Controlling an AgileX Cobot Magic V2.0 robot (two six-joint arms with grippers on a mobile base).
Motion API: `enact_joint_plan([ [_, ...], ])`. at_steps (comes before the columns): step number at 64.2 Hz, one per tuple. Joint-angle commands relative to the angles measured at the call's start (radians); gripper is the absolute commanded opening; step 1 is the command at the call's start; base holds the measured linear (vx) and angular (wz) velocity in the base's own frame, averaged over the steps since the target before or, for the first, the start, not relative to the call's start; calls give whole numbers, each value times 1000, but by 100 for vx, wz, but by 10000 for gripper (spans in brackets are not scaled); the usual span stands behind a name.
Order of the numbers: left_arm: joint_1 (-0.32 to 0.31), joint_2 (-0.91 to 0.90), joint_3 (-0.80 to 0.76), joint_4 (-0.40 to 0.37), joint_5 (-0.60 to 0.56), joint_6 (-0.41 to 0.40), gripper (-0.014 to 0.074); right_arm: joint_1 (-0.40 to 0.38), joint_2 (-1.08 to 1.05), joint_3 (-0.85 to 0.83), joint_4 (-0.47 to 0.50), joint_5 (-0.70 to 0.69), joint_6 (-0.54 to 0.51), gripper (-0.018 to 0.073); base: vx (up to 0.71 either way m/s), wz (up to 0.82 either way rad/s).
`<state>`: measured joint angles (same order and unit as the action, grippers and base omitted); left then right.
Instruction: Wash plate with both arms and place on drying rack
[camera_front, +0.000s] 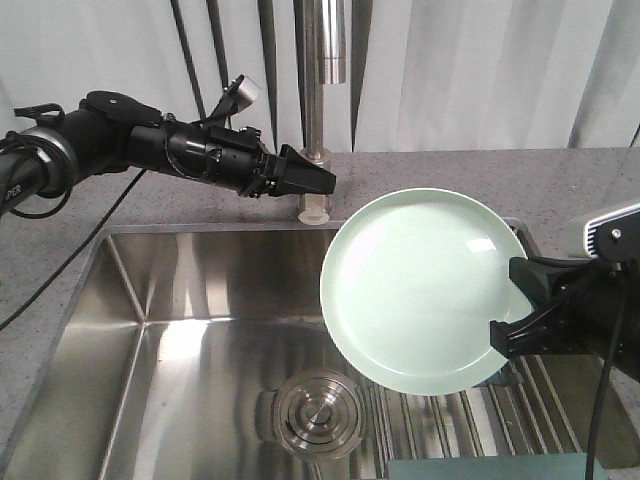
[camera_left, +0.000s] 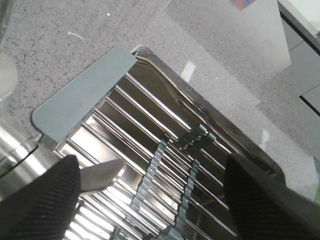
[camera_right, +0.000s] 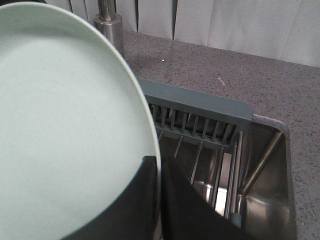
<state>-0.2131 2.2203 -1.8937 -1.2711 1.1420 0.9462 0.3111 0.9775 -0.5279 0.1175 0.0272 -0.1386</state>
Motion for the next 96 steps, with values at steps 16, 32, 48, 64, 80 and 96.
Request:
enact_joint_plan([
  [16, -8, -117, 16, -46, 110, 13, 566, -7, -14, -29, 0, -79, -7, -8, 0, 0],
  [32, 6, -219, 16, -38, 110, 48, 566, -7, -14, -29, 0, -79, -7, -8, 0, 0],
  [48, 113, -359, 127, -38, 110, 50, 566, -7, -14, -29, 0, -79, -7, -8, 0, 0],
  [64, 256, -568, 440, -44, 110, 151, 566, -7, -14, -29, 0, -79, -7, -8, 0, 0],
  [80, 360, -765, 687, -42, 110, 210, 566, -7, -14, -29, 0, -79, -7, -8, 0, 0],
  [96, 381, -922, 837, -36, 101, 254, 566, -7, -14, -29, 0, -79, -7, -8, 0, 0],
])
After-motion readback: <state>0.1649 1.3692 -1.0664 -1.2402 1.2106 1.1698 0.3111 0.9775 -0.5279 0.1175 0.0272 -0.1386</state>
